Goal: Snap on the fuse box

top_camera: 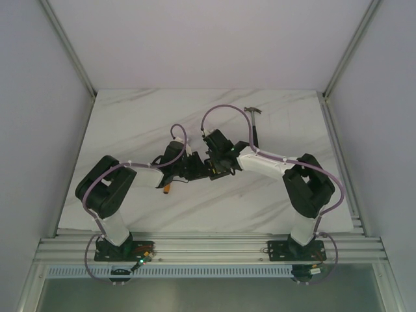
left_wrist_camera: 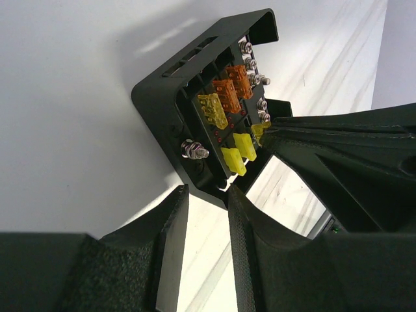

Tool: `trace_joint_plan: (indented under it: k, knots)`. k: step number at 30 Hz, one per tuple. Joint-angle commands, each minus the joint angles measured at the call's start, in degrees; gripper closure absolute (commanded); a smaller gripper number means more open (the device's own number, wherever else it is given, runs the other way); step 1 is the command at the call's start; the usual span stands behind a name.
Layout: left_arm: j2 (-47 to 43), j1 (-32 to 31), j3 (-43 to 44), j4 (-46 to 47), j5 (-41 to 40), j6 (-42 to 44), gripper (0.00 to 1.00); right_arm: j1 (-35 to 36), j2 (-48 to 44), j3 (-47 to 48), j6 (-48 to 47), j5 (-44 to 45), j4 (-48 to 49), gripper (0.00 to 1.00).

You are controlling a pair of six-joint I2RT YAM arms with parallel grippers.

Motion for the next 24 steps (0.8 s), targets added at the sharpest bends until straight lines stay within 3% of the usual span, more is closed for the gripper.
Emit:
trace_joint_plan:
  k: [1, 24]
  knots:
    - [1.12, 0.21, 0.82, -0.44, 0.46, -0.12, 0.6, 0.72, 1.7, 1.33, 0.73, 1.74, 0.01, 1.0]
    - [2.1, 0.25, 0.94, 0.04, 0.85, -0.82, 0.61, 3.43, -0.05, -6.9, 0.2, 3.84, 7.18, 1.0]
